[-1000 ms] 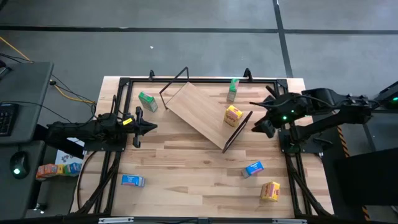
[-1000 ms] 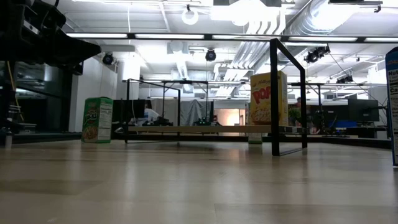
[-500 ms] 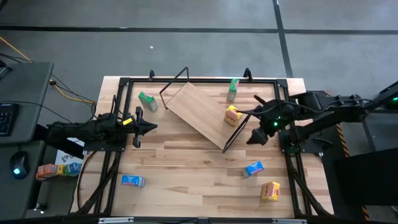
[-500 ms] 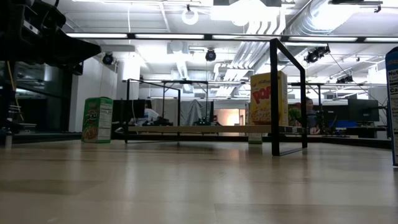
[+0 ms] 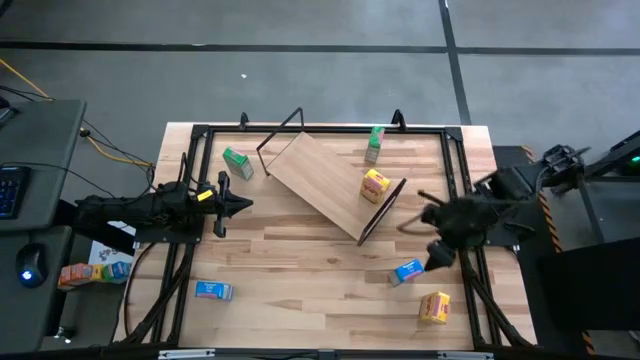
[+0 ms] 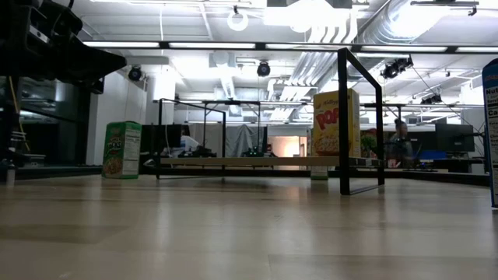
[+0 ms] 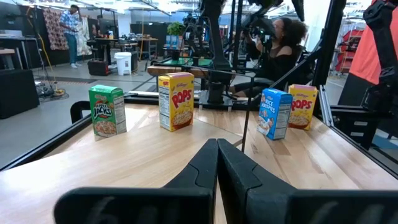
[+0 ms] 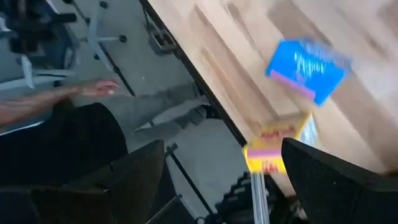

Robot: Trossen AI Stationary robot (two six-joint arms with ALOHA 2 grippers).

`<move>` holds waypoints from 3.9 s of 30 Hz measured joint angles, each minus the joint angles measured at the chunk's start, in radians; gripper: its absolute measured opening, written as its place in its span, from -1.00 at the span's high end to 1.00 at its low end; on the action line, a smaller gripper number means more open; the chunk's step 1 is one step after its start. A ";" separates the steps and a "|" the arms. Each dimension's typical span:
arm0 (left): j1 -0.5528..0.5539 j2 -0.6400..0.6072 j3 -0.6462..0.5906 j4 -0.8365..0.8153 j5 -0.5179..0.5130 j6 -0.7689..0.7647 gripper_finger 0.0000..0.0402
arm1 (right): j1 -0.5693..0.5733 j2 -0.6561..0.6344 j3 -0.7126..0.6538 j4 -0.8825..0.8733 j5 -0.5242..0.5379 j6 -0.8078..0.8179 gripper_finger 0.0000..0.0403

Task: Stack cereal on shelf
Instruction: Put the yellow cereal box on the shelf aligned with the other yellow cereal box

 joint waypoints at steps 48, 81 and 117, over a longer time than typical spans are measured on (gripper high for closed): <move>0.000 0.000 0.000 0.000 0.000 0.000 1.00 | 0.495 0.432 0.000 -0.057 0.160 1.002 -0.60; 0.000 0.000 0.000 0.000 0.000 0.000 1.00 | 0.456 0.543 0.001 -0.059 0.138 1.027 -0.60; 0.000 0.000 0.000 0.000 0.000 0.000 1.00 | 0.456 0.665 0.001 -0.080 0.125 0.999 -0.22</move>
